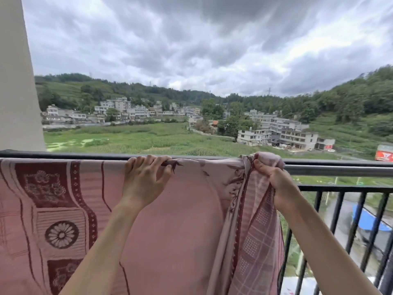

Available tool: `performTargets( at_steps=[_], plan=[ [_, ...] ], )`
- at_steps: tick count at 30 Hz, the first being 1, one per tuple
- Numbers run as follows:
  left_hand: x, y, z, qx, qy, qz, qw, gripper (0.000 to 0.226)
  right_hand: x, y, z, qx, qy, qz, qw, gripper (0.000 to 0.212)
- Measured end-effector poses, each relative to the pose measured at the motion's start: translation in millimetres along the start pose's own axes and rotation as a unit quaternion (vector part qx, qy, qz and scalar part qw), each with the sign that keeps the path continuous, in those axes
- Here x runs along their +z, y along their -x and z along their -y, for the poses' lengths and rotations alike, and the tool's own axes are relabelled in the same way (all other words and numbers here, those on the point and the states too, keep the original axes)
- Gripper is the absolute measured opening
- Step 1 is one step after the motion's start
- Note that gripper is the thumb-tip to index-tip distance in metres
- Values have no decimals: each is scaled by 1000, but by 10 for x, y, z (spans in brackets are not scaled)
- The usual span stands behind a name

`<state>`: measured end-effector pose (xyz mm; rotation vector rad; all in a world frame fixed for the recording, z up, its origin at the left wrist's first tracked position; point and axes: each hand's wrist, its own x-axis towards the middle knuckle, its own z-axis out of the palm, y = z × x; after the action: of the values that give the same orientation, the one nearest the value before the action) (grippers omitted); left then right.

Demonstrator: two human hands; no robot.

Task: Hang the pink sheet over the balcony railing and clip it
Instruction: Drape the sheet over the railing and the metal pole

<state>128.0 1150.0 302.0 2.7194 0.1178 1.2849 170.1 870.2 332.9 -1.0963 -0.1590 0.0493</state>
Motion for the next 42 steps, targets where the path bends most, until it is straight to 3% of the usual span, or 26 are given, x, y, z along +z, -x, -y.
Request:
performTargets(
  at_steps=[7,11,16,21,25,29,35,42],
  plan=[
    [-53,0,254,-61,-32,-6,998,70,-135,-54,44,-11,37,-29,999,7],
    [-104,-71,512,-71,-44,16,996,73,68,-141,10,-39,64,-22,997,21],
    [-151,-106,788,-77,-52,28,995,72,146,-192,-353,-63,204,-54,975,11],
    [-148,-147,906,-85,-65,20,994,70,310,-204,-531,-90,221,-79,968,13],
    [-139,-77,830,-104,-48,-10,993,55,465,-182,-637,-107,219,-76,967,13],
    [-50,-53,576,-24,-24,3,999,41,574,-149,-695,-126,241,-92,958,14],
    [111,-215,-20,60,126,45,989,34,661,-92,-700,-142,319,-94,932,26],
    [307,-285,-148,0,92,29,995,36,726,-165,-770,-159,327,-60,930,26]
  ],
)
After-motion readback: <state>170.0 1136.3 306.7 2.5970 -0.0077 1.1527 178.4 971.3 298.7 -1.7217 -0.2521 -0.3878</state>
